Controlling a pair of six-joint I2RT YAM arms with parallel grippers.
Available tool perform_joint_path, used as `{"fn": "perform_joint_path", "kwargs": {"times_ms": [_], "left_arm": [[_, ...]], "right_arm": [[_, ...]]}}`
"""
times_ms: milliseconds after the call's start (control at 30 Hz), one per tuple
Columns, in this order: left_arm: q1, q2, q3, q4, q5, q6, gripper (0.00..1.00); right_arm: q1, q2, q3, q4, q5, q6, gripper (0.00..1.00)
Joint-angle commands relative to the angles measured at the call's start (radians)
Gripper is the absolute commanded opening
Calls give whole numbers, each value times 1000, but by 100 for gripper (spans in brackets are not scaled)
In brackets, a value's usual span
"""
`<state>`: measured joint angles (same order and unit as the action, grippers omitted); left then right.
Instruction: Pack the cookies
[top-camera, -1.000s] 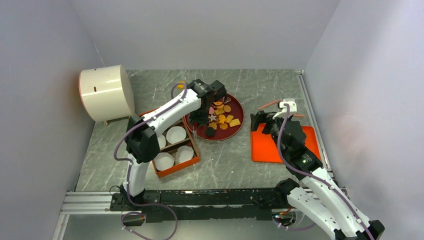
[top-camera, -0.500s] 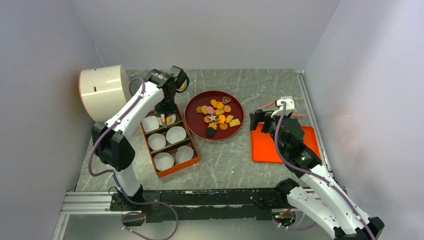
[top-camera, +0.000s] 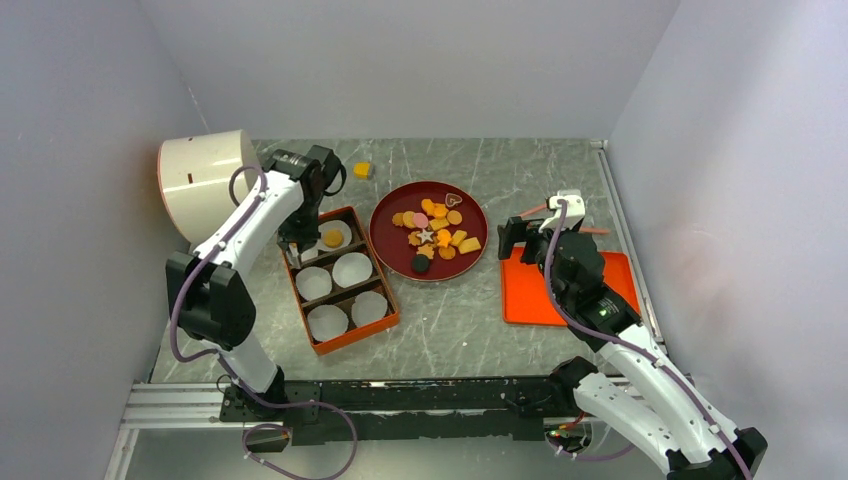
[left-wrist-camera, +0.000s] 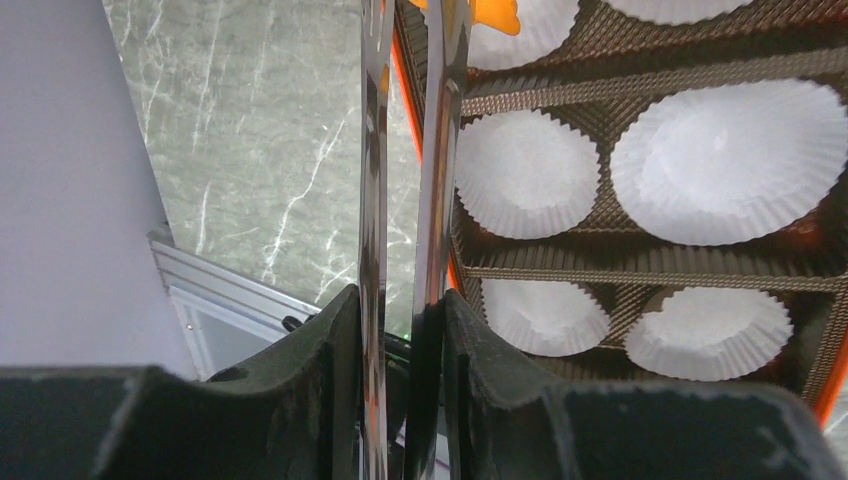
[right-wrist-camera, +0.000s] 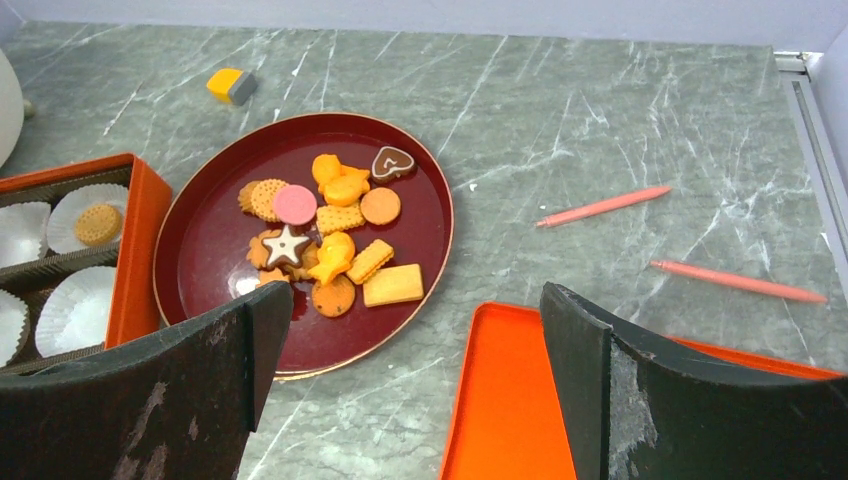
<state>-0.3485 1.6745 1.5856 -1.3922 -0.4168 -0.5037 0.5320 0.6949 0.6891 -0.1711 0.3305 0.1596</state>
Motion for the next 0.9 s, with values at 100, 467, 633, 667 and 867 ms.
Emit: {"fn": "perform_joint_path", "kwargs": {"times_ms": [100, 467, 633, 667, 867], "left_arm": [[2, -21, -48, 33, -12, 65, 16], [2, 9, -95, 121, -18, 80, 23], [2, 26, -115, 125, -39, 79, 26], [2, 27, -118, 127, -42, 79, 28], [3, 26, -117, 134, -45, 74, 42]], "right_arm": [[-3, 0, 40, 51, -8, -14, 100], [-3, 3, 38, 52, -11, -17, 100], [-3, 2, 38, 48, -4, -20, 100], [-3, 2, 37, 48, -4, -20, 100], [-3, 4, 35, 53, -5, -18, 100]]}}
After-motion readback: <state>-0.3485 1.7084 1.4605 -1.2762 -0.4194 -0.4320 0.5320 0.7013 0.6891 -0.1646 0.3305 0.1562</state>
